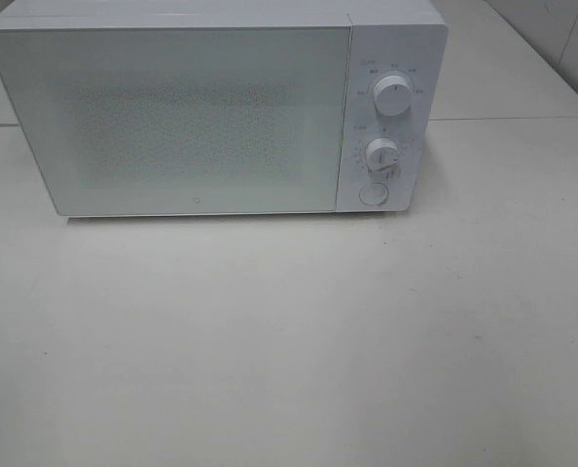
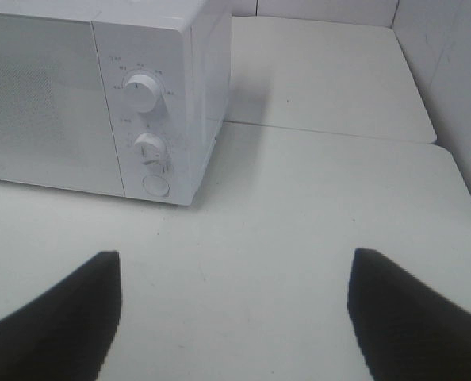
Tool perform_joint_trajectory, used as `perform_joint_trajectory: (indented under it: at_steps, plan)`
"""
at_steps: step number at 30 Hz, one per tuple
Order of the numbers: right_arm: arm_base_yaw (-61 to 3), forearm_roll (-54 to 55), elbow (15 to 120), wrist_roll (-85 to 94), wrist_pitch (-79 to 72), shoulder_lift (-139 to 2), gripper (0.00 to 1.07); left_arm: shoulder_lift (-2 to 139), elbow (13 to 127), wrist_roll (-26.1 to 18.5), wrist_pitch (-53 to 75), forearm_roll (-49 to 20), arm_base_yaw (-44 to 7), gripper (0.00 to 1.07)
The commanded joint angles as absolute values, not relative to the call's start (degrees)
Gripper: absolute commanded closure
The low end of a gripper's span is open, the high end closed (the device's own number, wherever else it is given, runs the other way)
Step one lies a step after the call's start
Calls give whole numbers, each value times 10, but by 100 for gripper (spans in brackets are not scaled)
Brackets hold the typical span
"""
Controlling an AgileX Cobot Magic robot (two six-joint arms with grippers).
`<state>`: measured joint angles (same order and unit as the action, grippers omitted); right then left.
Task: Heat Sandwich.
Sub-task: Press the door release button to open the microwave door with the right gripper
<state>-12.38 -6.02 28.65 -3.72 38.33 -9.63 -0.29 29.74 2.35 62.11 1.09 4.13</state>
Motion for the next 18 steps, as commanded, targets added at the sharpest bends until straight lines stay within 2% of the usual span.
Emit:
perform_joint_trajectory:
  at_steps: [1, 18]
  plan:
    - [-120, -61, 278, -42, 341, -111, 31, -12, 296, 23, 613, 8, 44, 9]
    - [-120, -61, 235, -85, 139, -285, 31, -12, 296, 23, 613, 8, 44, 9]
